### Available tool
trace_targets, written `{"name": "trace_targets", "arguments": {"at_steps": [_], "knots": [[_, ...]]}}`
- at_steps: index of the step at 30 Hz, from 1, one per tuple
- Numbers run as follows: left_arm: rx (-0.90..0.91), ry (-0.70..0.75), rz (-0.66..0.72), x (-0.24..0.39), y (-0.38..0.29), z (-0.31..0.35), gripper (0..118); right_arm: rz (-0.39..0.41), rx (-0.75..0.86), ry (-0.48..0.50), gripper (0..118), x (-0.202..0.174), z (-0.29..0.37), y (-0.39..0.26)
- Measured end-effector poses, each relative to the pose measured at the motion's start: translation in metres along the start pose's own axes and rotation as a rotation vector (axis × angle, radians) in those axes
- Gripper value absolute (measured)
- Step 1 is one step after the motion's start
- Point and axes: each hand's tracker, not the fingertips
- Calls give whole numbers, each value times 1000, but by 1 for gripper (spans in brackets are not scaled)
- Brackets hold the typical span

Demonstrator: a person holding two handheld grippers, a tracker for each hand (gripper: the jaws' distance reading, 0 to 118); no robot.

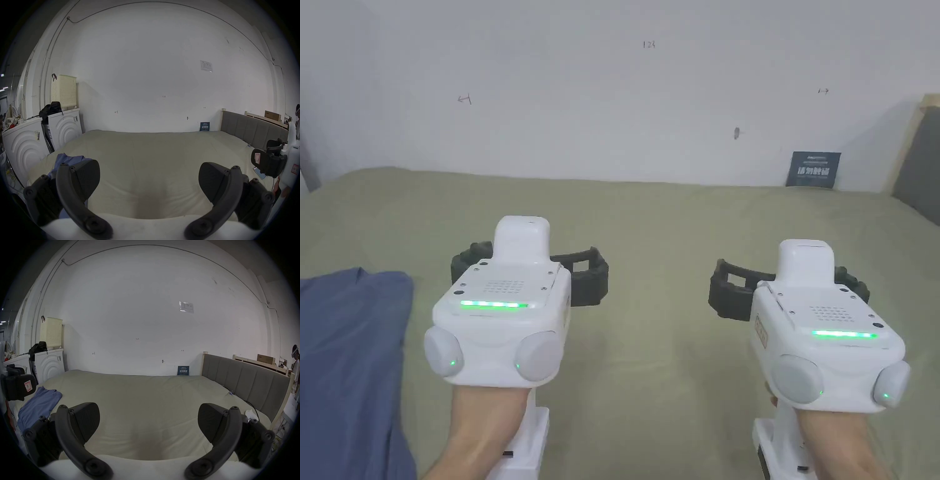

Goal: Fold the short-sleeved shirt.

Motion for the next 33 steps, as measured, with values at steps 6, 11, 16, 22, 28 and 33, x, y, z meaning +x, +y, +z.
{"name": "trace_targets", "arguments": {"at_steps": [6, 11, 16, 22, 28, 33], "knots": [[1, -4, -5, 0, -1, -2, 118, 3, 2, -1, 118, 0, 0, -1], [-3, -3, -1, 0, -3, -1, 118, 2, 6, 0, 118, 0, 1, -1], [-6, -4, 1, -1, -5, -3, 118, 1, 3, -1, 118, 0, 0, -1], [0, -8, 2, -1, -5, -5, 118, 21, 13, 4, 118, -3, 1, -1], [-4, -6, 7, -2, -6, -3, 118, 15, 11, 1, 118, -3, 0, -1], [-4, -4, 11, -2, -6, -2, 118, 11, 10, -2, 118, -3, 1, -1]]}}
